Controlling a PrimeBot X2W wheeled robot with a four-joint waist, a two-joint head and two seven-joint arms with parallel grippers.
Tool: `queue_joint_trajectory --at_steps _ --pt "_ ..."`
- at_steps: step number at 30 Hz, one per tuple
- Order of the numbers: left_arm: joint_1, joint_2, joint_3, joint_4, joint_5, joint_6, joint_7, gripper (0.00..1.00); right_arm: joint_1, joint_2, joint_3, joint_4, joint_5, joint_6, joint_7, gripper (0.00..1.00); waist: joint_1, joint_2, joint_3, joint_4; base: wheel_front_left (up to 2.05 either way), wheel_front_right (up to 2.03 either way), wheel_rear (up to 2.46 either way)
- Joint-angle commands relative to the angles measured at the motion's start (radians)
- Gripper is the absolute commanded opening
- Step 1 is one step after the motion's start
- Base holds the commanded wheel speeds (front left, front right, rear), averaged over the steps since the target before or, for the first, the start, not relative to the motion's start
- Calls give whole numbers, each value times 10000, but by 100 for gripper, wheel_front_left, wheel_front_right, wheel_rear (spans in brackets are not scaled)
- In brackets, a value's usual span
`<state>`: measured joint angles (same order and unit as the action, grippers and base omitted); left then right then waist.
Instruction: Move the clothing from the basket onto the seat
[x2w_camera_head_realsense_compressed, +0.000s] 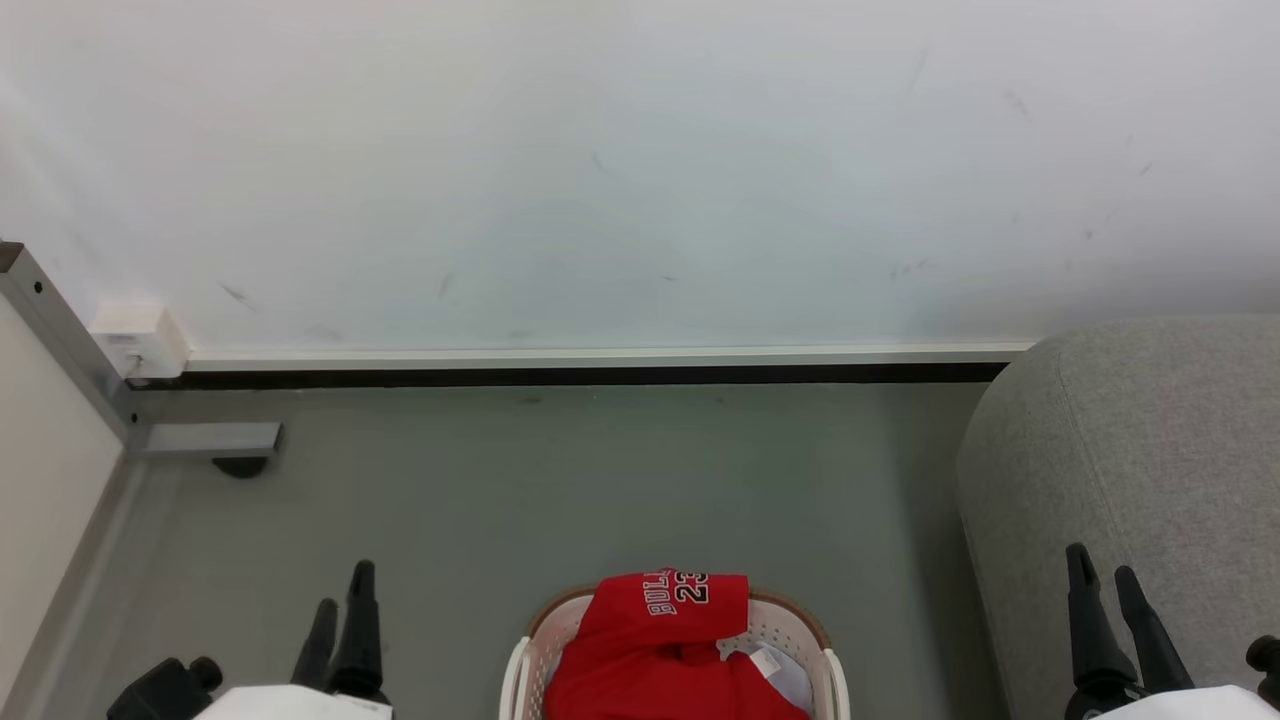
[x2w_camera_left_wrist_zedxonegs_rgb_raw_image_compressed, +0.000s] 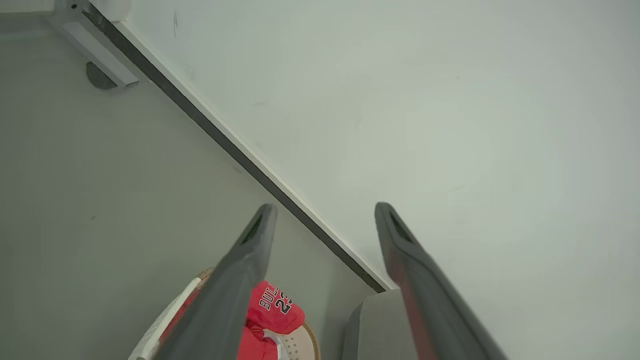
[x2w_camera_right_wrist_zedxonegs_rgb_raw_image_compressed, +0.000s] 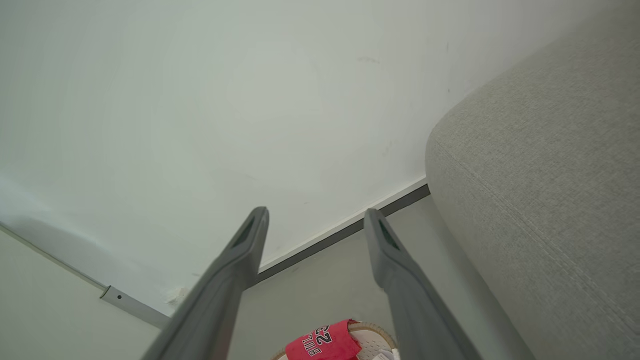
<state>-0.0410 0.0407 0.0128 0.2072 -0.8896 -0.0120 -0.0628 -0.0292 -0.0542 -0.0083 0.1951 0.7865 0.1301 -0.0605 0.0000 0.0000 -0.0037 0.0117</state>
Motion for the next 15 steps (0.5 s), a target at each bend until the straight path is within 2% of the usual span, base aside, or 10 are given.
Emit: queue_joint_trajectory --at_steps 1,15 --pt "-43 118 -54 -192 537 23 -110 100 10 -96 45 -138 -512 6 -138 100 0 0 -3 10 0 0 0" --pt "87 473 -544 -552 2655 294 -533 100 53 -155 201 -82 -2417 7 -543 100 0 0 -27 49 0 0 0"
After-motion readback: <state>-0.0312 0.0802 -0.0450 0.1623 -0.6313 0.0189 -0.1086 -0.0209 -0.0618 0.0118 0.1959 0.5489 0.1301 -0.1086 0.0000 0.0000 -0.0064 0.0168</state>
